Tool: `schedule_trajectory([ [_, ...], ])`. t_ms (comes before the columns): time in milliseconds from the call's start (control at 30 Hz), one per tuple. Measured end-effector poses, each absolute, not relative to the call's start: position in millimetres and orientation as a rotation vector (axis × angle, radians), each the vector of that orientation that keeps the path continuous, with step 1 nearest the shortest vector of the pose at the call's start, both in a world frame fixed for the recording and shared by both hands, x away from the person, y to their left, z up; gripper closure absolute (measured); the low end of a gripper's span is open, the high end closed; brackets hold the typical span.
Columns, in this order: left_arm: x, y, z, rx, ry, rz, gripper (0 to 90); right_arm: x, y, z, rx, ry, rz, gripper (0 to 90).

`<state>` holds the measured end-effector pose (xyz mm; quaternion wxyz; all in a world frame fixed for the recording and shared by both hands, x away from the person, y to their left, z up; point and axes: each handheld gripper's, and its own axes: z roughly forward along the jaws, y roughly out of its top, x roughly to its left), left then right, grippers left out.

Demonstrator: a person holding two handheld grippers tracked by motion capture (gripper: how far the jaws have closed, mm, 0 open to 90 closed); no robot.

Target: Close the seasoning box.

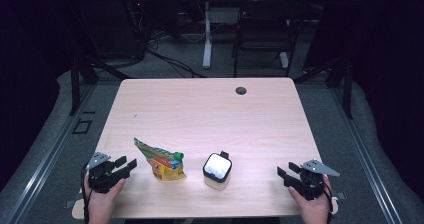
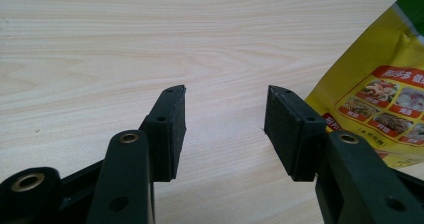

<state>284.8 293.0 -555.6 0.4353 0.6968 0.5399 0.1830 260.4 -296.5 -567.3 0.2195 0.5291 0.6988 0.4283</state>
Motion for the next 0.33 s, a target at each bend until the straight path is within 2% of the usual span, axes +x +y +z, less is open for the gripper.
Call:
schedule_trajectory([
  [333, 284.9, 295.9, -554.4, 1.724, 1.351, 0.465, 49.6, 259.3, -297.1, -568.0, 1.481, 1.925, 1.174, 46.3],
])
